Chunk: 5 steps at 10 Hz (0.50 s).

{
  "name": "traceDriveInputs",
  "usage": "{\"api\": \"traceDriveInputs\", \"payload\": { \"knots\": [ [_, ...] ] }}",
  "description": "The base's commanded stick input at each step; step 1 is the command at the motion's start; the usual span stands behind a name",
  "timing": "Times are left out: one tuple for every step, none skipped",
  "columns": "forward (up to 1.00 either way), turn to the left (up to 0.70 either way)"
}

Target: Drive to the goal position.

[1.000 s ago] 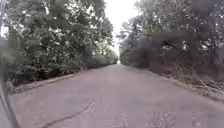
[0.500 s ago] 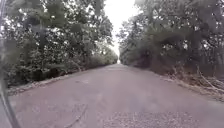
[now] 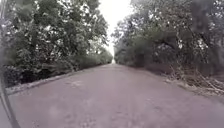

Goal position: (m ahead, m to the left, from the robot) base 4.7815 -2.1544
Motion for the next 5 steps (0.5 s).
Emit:
{"api": "traceDriveInputs", "payload": {
  "knots": [
    [0.7,0.0],
    [0.7,0.0],
    [0.7,0.0],
    [0.7,0.0],
    [0.7,0.0]
  ]
}}
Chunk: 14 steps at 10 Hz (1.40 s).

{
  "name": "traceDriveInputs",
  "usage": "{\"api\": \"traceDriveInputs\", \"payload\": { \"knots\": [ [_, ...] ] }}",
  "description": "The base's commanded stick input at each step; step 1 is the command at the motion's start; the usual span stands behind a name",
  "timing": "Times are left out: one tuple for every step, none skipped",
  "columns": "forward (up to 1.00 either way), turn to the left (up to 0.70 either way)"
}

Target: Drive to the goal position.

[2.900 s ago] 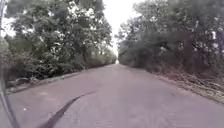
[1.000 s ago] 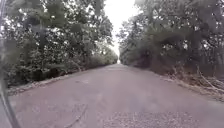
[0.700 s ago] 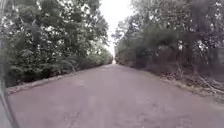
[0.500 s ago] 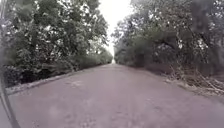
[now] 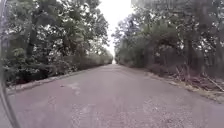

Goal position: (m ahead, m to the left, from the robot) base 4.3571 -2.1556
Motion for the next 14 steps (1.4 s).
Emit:
{"api": "traceDriveInputs", "payload": {
  "knots": [
    [0.7,0.0],
    [0.7,0.0],
    [0.7,0.0],
    [0.7,0.0],
    [0.7,0.0],
    [0.7,0.0],
    [0.7,0.0],
    [0.7,0.0],
    [0.7,0.0],
    [0.7,0.0],
    [0.7,0.0],
    [0.7,0.0],
    [0.7,0.0],
    [0.7,0.0]
  ]
}}
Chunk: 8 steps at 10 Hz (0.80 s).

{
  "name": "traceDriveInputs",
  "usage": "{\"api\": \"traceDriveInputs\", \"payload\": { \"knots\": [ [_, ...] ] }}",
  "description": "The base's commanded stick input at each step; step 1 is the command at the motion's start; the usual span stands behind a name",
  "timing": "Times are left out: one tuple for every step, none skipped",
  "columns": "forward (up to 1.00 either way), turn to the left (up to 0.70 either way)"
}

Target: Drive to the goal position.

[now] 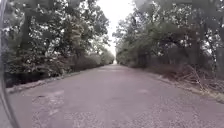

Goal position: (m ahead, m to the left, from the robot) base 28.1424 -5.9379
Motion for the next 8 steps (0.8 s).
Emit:
{"api": "traceDriveInputs", "payload": {
  "knots": [
    [0.7,0.0],
    [0.7,0.0],
    [0.7,0.0],
    [0.7,0.0],
    [0.7,0.0],
    [0.7,0.0],
    [0.7,0.0],
    [0.7,0.0]
  ]
}}
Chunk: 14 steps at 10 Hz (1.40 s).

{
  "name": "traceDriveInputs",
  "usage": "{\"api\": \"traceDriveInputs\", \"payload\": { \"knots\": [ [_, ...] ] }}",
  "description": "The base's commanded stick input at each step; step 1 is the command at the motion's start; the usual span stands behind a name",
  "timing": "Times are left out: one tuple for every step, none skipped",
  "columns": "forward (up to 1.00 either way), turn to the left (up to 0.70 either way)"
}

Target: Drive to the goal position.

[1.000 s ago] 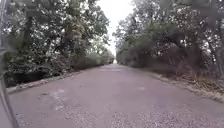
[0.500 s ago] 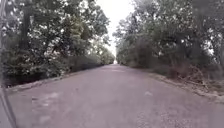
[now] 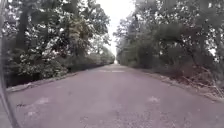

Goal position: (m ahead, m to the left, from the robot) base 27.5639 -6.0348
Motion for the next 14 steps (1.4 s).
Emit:
{"api": "traceDriveInputs", "payload": {
  "knots": [
    [0.7,0.0],
    [0.7,0.0],
    [0.7,-0.11],
    [0.7,-0.23],
    [0.7,-0.25],
    [0.7,-0.19],
    [0.7,-0.07],
    [0.7,0.0],
    [0.7,0.0],
    [0.7,0.0],
    [0.7,0.0],
    [0.7,0.0],
    [0.7,0.0],
    [0.7,0.0]
  ]
}}
